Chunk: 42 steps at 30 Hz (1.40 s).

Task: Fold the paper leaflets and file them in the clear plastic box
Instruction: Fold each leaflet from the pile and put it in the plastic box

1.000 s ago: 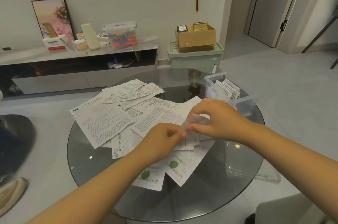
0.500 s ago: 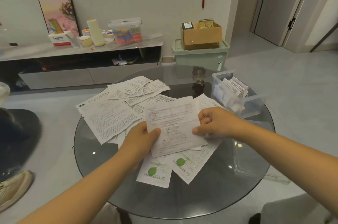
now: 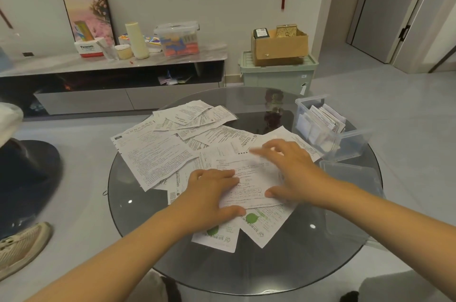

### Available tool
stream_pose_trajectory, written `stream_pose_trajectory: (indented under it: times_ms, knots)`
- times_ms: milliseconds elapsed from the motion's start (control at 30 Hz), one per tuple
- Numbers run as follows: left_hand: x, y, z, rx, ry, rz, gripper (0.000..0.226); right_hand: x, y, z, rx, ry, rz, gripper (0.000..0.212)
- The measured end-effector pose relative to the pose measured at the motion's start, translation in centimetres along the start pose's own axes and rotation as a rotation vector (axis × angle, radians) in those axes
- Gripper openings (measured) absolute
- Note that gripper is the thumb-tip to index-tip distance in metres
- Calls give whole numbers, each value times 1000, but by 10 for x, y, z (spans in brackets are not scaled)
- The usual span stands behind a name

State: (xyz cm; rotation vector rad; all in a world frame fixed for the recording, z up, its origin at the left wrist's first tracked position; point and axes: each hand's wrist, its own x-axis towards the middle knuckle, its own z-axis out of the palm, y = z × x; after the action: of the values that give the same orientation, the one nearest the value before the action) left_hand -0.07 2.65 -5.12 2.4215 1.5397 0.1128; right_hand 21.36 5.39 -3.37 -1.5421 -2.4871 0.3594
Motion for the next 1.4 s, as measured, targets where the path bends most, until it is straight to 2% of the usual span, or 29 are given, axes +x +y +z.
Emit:
stream_pose_trajectory:
  times_ms: [67,167,233,367,467,567,667,733,767,867,933,1000,1133,1267,1333,1400]
  knots:
    - [0,0,-2,60,-24,28,77,-2,0,0,-88,-131,-109,63]
    - [1,2,-8,147,-26,89,79,-4,-2,2,-122,-256,-145,67]
    - [-1,3,-12,135,-22,119,81,-4,-2,1,-122,-240,-146,64]
    - [-1,3,-15,-27,63,61,60,-6,0,0,-30,-168,-141,39]
    - [-1,5,-17,-78,81,39,72,-7,-1,-9,57,-131,-77,26]
    - [-1,10,-21,-171,86,24,51,-4,0,-14,121,-72,-35,26]
    - [4,9,-17,-246,184,-29,23,0,5,-11,188,-33,44,26]
    - [9,7,-14,-292,236,-74,33,3,7,-6,233,-12,105,11]
    - [12,6,-12,-295,241,-90,46,5,7,-5,255,-7,137,12]
    - [19,4,-5,-294,222,-144,75,6,7,0,264,-20,212,47]
    - [22,3,-2,-320,214,-188,81,7,5,3,224,-41,216,66]
    - [25,1,-1,-336,184,-222,82,8,5,3,168,-64,194,76]
    - [28,-6,-4,-337,96,-246,83,11,7,-1,-6,-143,124,72]
    - [25,-12,-9,-308,87,-255,82,9,7,-8,-114,-216,116,70]
    - [24,-10,-11,-269,139,-237,74,4,8,-11,-111,-225,114,69]
    - [23,-5,-13,-211,199,-178,56,-4,8,-12,-20,-221,127,66]
